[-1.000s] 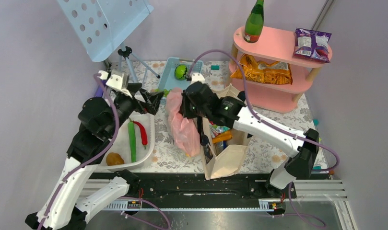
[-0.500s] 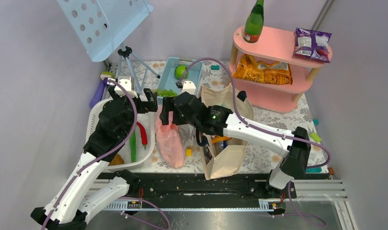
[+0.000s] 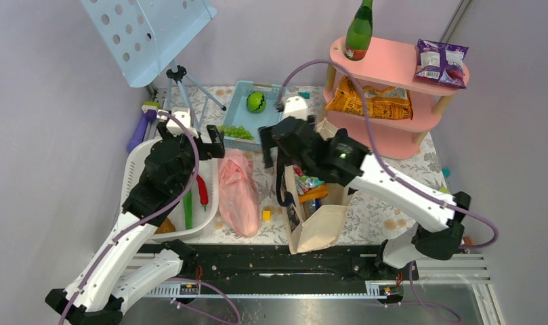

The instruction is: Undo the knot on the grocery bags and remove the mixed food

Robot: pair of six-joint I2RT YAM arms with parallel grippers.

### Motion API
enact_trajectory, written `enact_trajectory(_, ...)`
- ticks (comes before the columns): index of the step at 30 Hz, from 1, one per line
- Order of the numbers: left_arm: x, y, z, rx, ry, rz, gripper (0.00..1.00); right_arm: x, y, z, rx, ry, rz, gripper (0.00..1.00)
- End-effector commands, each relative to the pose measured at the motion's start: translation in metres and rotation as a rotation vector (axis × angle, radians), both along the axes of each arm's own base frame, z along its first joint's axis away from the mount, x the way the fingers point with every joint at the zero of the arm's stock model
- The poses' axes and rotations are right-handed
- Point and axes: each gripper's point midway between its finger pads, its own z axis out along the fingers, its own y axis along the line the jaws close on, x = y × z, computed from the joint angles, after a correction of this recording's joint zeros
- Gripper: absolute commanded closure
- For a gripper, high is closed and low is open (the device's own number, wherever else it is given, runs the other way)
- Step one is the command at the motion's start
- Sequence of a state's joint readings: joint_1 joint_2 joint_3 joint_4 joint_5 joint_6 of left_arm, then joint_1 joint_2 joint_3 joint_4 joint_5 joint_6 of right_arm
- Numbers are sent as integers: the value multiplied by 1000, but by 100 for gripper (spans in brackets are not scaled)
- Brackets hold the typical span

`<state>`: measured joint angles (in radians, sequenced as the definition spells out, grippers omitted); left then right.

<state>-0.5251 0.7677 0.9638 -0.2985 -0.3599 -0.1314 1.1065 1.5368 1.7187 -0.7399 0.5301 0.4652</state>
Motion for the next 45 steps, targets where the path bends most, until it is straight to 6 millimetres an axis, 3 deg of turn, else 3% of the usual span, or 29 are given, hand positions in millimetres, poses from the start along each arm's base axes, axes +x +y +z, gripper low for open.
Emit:
enact_trajectory(1, 4, -4, 7, -10, -20, -14, 1, 17, -100, 14, -196, -27, -180, 0)
enact_trajectory(7, 7, -5, 0, -23, 16, 3, 1, 34, -203, -19, -391, 109, -431, 0)
enact_trajectory(10, 7, -11, -5, -20, 39, -26, 1, 35, -237, -38, -454, 165, -509, 1)
enact_trajectory(13, 8, -18, -7, -28, 45, -57, 1, 35, -254, -55, -478, 195, -547, 2)
enact_trajectory(18, 10, -22, -11, -30, 63, -68, 1, 41, -253, -98, -394, 290, -524, 1)
enact_trajectory(19, 10, -22, -11, -32, 64, -69, 1, 42, -252, -105, -361, 317, -515, 4)
enact_trajectory(21, 9, -23, -11, -34, 61, -71, 1, 40, -248, -113, -303, 363, -490, 23)
enact_trajectory(22, 9, -22, -11, -34, 61, -71, 1, 39, -249, -111, -298, 360, -492, 38)
enact_trajectory(24, 9, -23, -11, -34, 60, -71, 1, 36, -258, -102, -312, 329, -515, 83)
enact_trajectory(25, 9, -23, -10, -35, 60, -73, 1, 35, -266, -95, -325, 304, -542, 96)
enact_trajectory(26, 9, -24, -10, -37, 60, -77, 1, 33, -275, -88, -340, 281, -572, 100)
enact_trajectory(33, 7, -32, -10, -61, 61, -117, 1, 13, -335, -54, -430, 198, -741, 100)
enact_trajectory(45, 4, -46, -11, -95, 80, -184, 1, -8, -411, -32, -532, 219, -966, 100)
